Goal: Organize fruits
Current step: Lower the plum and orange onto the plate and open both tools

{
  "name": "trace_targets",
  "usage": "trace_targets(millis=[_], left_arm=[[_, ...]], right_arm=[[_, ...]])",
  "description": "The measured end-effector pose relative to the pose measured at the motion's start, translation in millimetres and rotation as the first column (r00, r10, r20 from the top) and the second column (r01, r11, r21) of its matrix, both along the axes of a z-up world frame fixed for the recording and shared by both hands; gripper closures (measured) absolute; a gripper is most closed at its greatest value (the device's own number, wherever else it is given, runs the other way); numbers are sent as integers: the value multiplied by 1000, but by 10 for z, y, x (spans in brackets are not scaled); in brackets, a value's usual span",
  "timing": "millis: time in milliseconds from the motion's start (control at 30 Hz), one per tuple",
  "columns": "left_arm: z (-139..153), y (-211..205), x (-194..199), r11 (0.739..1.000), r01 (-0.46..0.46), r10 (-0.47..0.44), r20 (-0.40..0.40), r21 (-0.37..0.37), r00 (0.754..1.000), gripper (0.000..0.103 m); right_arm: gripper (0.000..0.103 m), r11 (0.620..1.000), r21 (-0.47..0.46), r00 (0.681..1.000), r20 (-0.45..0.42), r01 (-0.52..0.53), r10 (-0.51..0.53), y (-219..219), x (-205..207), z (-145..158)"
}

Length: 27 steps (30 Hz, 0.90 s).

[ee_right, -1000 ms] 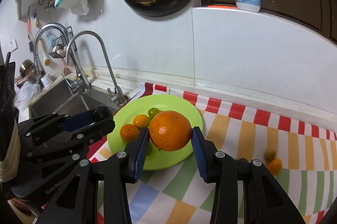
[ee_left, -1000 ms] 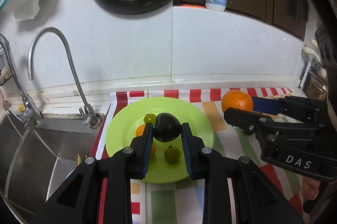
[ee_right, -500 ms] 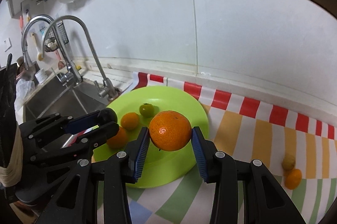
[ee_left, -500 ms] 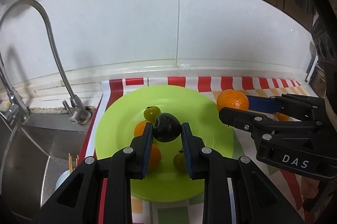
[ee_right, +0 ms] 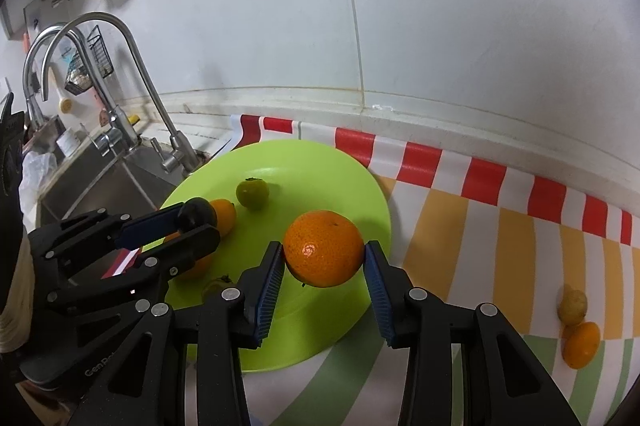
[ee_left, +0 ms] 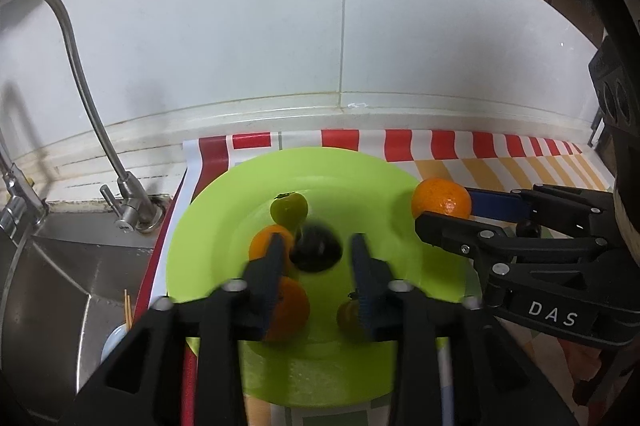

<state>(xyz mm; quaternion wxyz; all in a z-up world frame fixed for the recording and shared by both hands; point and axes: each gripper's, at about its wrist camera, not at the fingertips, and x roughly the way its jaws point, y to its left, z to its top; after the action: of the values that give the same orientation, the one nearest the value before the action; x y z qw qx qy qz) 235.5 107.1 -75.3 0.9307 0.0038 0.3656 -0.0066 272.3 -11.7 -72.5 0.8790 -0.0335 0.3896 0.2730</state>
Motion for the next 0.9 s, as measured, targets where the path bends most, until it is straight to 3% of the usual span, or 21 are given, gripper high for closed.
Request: trace_targets(millis=[133, 900], left_arm=[[63, 4, -65, 1000, -20, 20, 23, 19, 1000, 60], [619, -335, -730, 1000, -8, 9, 115, -8, 993, 60]], right_arm=[[54, 1000, 20, 1000, 10, 14, -14, -45, -12, 39], [54, 996, 54, 988, 135, 71, -78, -500, -678, 642]])
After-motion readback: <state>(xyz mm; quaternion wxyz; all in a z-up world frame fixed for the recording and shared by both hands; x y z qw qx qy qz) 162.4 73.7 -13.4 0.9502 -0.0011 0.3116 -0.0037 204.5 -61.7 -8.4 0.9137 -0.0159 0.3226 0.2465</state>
